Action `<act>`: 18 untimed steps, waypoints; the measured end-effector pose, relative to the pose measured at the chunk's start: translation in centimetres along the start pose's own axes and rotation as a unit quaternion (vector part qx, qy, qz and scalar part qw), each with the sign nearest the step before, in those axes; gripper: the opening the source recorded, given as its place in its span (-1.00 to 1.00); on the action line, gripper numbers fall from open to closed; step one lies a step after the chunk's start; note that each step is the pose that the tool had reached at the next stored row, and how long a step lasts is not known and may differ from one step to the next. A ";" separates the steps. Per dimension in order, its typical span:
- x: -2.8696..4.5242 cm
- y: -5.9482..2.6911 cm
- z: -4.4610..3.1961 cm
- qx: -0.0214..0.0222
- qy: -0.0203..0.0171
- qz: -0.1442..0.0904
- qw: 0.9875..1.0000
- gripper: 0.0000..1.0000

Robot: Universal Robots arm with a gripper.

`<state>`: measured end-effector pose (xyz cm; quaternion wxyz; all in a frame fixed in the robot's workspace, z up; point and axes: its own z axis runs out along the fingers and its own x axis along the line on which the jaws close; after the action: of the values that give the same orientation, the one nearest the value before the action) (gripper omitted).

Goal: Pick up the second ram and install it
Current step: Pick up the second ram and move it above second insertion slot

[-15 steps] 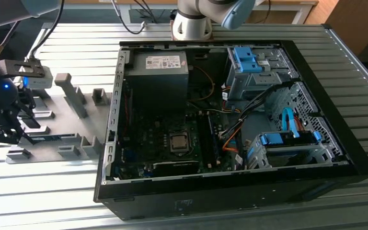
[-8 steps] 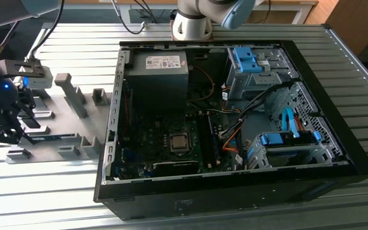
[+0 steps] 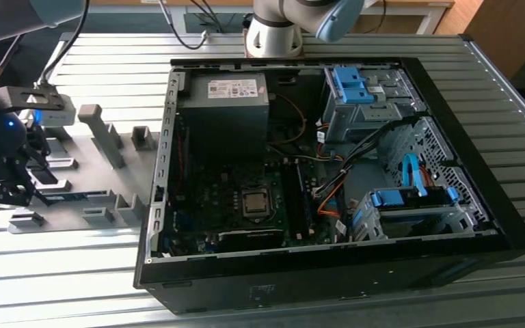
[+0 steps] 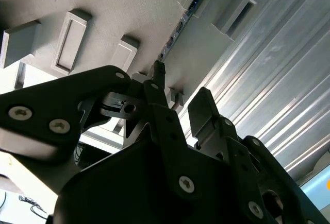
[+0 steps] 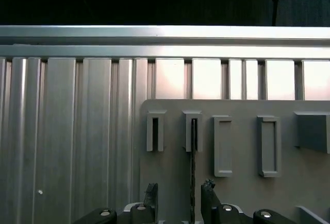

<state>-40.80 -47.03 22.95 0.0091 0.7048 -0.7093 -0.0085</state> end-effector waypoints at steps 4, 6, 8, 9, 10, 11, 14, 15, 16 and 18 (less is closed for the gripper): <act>-0.22 0.04 0.24 0.000 0.000 0.000 1.000 -0.08; -0.37 0.07 0.38 0.000 0.001 0.000 1.000 -0.08; -0.43 0.12 0.55 0.000 0.001 0.000 1.000 -0.08; -0.44 0.16 0.64 0.000 0.001 0.000 1.000 -0.08; -0.44 0.20 0.74 0.000 0.001 0.000 1.000 -0.08; -0.45 0.22 0.84 0.000 0.001 0.000 1.000 -0.08; -0.51 0.27 1.11 0.000 0.001 0.000 1.000 -0.08; -0.53 0.28 1.21 0.000 0.001 0.000 1.000 -0.08; -0.55 0.29 1.32 0.000 0.001 0.000 1.000 -0.08; -0.58 0.29 1.64 0.000 0.002 0.000 1.000 -0.08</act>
<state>-41.12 -46.46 21.32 0.0101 0.7048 -0.7093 -0.0073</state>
